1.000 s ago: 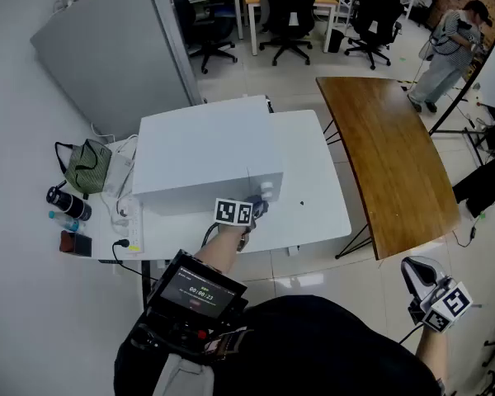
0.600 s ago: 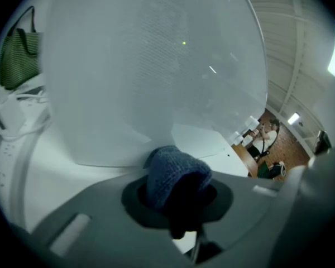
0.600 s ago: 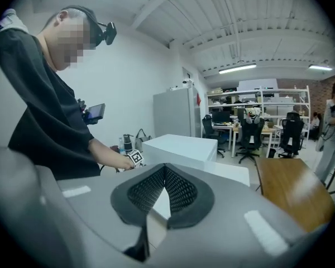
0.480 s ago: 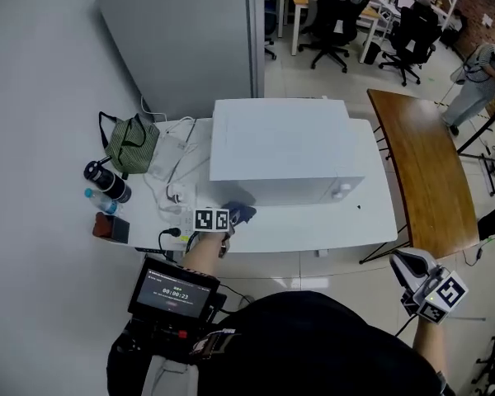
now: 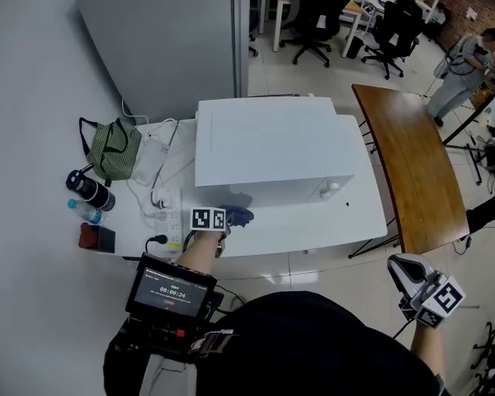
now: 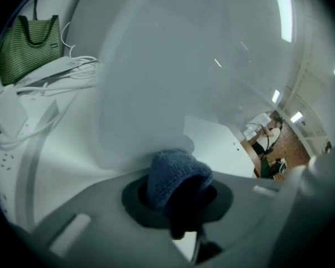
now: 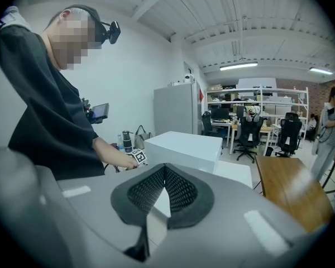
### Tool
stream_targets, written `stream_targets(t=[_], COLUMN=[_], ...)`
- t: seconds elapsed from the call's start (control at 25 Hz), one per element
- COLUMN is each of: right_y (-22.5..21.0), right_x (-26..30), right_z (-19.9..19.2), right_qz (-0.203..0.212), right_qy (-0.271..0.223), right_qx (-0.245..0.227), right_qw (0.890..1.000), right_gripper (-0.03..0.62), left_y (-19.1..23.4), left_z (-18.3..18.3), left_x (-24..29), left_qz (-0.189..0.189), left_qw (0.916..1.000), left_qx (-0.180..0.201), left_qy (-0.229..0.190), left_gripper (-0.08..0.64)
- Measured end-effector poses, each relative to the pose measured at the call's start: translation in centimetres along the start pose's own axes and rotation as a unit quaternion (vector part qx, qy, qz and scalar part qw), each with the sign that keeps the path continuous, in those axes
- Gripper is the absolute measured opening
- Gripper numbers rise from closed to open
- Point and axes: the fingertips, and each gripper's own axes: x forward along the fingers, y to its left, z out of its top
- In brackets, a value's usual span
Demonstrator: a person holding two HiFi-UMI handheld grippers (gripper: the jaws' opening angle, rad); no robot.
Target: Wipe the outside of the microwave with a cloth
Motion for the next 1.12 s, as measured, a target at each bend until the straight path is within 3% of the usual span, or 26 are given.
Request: stream_targets(t=[0.2,0.44,0.72,0.92,1.12], right_y=[-6.1,-15.4,-19.5,-19.2,-16.3], right_x=[-5.2,-14.5,-21.4,-22.3,-18.2], right_z=[-2.9,-7.1,-9.9,-10.6,-8.4], right_qz=[-0.012,-0.062,-0.106,-0.117,-0.090], right_qy=[0.006,0.026,0.018,0.011,-0.010], right_qx=[0.003,0.017,0.040,0.051,0.036], right_qw=[1.000,0.998,0.993,0.992,0.995], right_gripper=[0.006,0.006,0.006,0.006,0.006], left_y=[-6.6,-18.6,-28.1,-32.0,-33.6], left_z=[-0.1,0.3,0.8,1.3,-0.6], left_x=[5.8,14.6,21.3,21.2,14.2], left_qz=[-0.002,-0.038,-0.077,-0.112,-0.182], left_qw=[0.9999,0.9992,0.9969,0.9933,0.9819], left_qx=[-0.004,0.000,0.005,0.027,0.053], left_qy=[0.011,0.014,0.015,0.010,0.001], left_gripper=[0.057,0.057,0.057,0.057,0.057])
